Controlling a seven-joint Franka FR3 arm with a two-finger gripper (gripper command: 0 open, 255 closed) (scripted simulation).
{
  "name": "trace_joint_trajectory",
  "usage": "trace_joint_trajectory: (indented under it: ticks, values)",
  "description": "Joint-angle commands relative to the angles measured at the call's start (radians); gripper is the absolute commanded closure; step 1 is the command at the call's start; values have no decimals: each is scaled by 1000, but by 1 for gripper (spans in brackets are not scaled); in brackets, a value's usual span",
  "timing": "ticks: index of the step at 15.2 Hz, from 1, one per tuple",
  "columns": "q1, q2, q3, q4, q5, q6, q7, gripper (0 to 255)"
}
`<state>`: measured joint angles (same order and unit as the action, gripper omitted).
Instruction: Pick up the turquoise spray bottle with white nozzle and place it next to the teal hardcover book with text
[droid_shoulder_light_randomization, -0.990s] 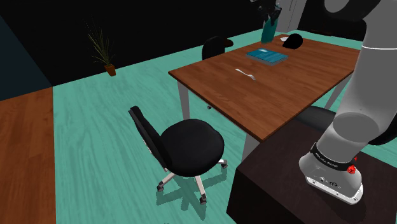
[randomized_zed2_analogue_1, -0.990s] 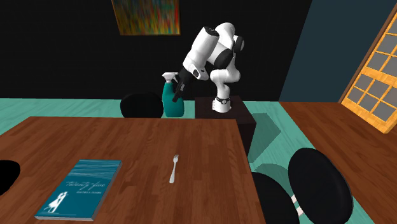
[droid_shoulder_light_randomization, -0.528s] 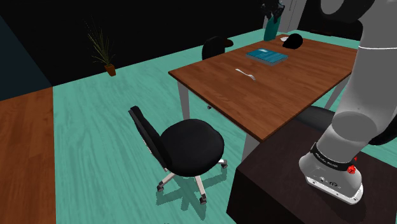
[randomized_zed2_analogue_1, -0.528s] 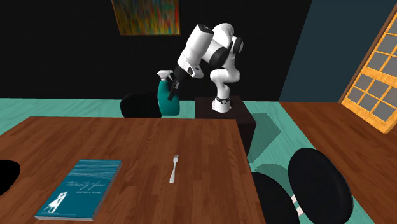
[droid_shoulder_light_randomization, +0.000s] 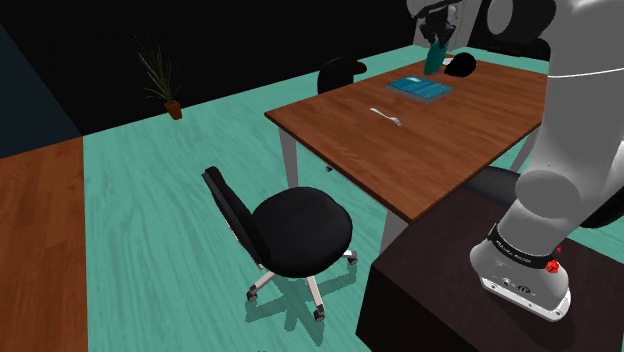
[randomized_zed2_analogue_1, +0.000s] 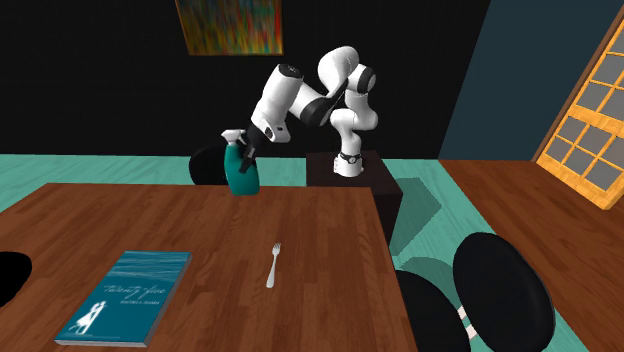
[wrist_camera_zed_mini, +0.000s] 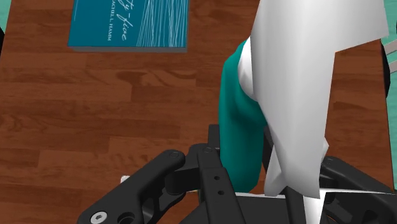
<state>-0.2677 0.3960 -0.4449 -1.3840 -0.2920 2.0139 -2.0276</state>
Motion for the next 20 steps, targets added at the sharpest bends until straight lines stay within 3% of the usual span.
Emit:
trace_joint_trajectory:
  ticks: [1, 10, 14, 17, 20]
  values:
    - [-36, 44, -1, 24, 25, 31, -28, 255]
    - [-217, 282, 22, 209, 135, 126, -147, 255]
    - [-309, 423, 44, 370, 182, 124, -197, 255]
    - [-386, 558, 63, 556, 214, 88, -230, 255]
    - [-379, 557, 63, 514, 211, 128, -220, 255]
